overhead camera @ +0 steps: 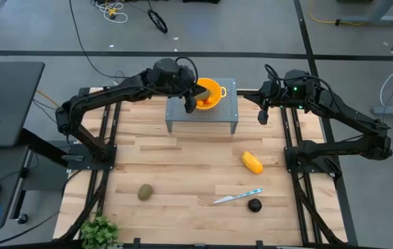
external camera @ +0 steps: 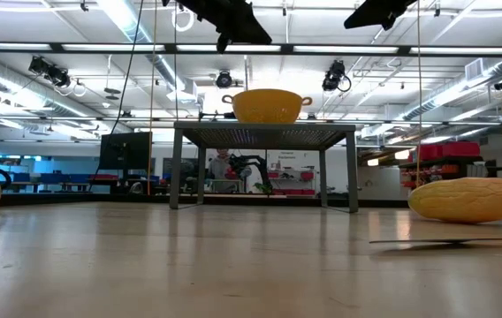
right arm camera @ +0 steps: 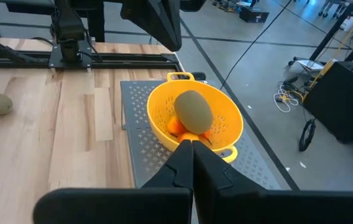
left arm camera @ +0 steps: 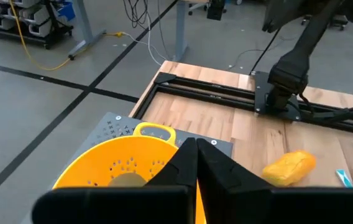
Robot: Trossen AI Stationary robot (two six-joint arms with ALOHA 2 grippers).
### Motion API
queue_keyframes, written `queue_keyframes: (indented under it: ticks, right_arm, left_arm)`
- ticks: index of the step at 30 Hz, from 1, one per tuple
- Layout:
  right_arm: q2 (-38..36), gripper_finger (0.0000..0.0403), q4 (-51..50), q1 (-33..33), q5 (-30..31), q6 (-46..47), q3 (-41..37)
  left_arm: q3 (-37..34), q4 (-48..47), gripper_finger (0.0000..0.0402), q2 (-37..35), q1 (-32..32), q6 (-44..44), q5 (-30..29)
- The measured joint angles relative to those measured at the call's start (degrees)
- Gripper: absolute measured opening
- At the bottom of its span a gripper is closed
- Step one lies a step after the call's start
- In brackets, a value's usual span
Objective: Pick & Place Fruit
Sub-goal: Put the yellow mango into the yellow strainer bowl on the shelf
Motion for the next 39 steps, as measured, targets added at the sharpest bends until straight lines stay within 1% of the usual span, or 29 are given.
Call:
queue_keyframes:
  ticks: [4, 7, 10, 16, 24, 31, 39]
  right_arm:
    - [0.0, 0.0000, 0.0, 0.0, 0.0, -0.1, 0.0]
    - [0.0, 0.0000, 0.0, 0.0, 0.0, -0.1, 0.0]
    - [0.0, 0.0000, 0.0, 0.0, 0.0, -0.1, 0.0]
    - [0.0, 0.0000, 0.0, 0.0, 0.0, 0.8, 0.0]
    - [0.0, 0.0000, 0.9, 0.0, 0.0, 0.9, 0.0]
    - [0.0, 0.0000, 2.1, 0.0, 0.0, 0.9, 0.0]
    - [0.0, 0.0000, 2.1, 0.0, 0.0, 1.0, 0.0]
  left_arm:
    - [0.0, 0.0, 0.0012, 0.0, -0.1, -2.5, 0.3]
    - [0.0, 0.0, 0.0006, -0.1, -0.6, -3.9, 1.9]
    - [0.0, 0.1, 0.0006, -0.4, -2.2, -5.1, 2.0]
    - [0.1, 0.1, 0.0004, -1.3, -6.7, -2.7, 3.0]
    - [0.1, 0.8, 0.0004, -1.9, -11.3, -4.0, 0.4]
    - [0.1, 3.1, 0.0005, -2.1, -12.8, -2.4, 0.2]
    - [0.1, 2.9, 0.0004, -2.2, -12.7, -2.2, 0.4]
